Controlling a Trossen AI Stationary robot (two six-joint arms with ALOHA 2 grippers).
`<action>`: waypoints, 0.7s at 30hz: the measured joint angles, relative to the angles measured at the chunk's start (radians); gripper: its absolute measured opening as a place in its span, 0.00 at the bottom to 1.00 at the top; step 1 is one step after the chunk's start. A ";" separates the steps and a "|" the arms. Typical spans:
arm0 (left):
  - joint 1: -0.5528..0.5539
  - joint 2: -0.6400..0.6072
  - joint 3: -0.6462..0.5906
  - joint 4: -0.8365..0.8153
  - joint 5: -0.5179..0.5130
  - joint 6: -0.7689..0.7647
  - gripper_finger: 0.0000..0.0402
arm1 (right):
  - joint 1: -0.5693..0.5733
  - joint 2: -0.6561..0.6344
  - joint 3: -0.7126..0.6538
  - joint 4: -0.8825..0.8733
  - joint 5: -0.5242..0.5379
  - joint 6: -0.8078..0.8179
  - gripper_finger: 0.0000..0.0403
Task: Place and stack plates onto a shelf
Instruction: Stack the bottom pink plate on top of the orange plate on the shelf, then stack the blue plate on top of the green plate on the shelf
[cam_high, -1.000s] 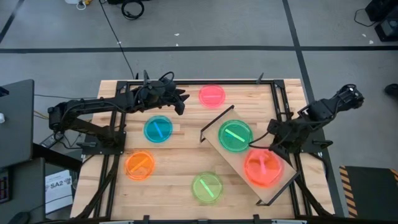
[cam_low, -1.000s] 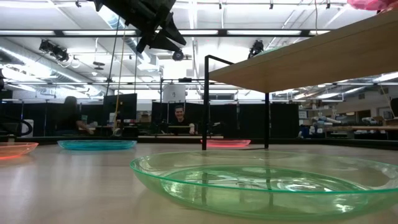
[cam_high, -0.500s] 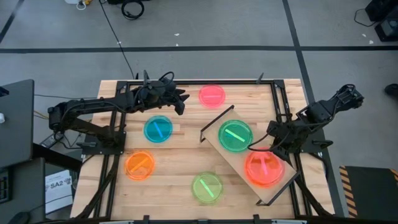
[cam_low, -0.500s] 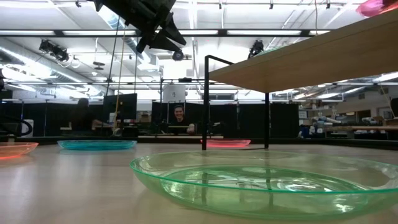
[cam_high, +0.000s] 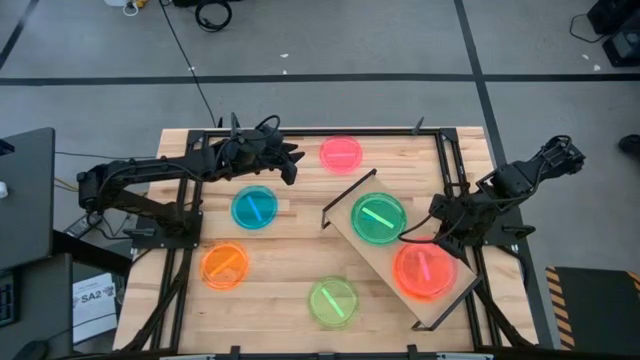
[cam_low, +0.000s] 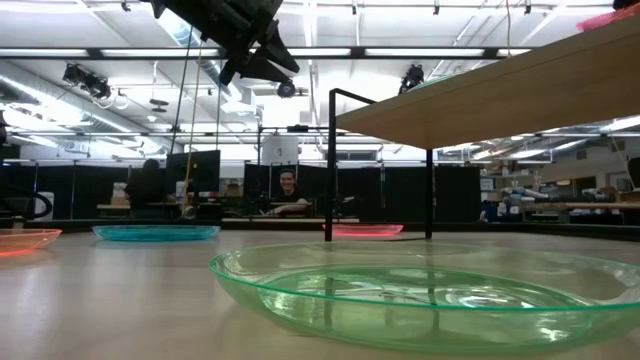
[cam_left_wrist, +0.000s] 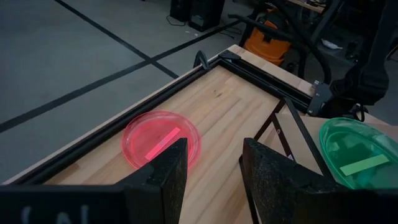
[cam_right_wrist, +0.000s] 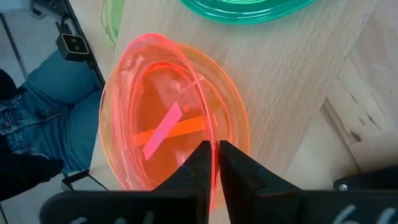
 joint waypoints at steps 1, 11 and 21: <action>0.000 0.000 0.000 0.000 0.000 0.000 0.40 | 0.000 0.000 0.000 0.000 0.000 0.000 0.11; 0.000 0.000 0.000 0.000 0.000 0.000 0.40 | 0.000 0.000 0.000 0.000 0.000 0.001 0.24; 0.000 0.000 0.000 0.000 0.000 0.000 0.40 | 0.000 0.000 0.000 0.000 -0.001 0.002 0.32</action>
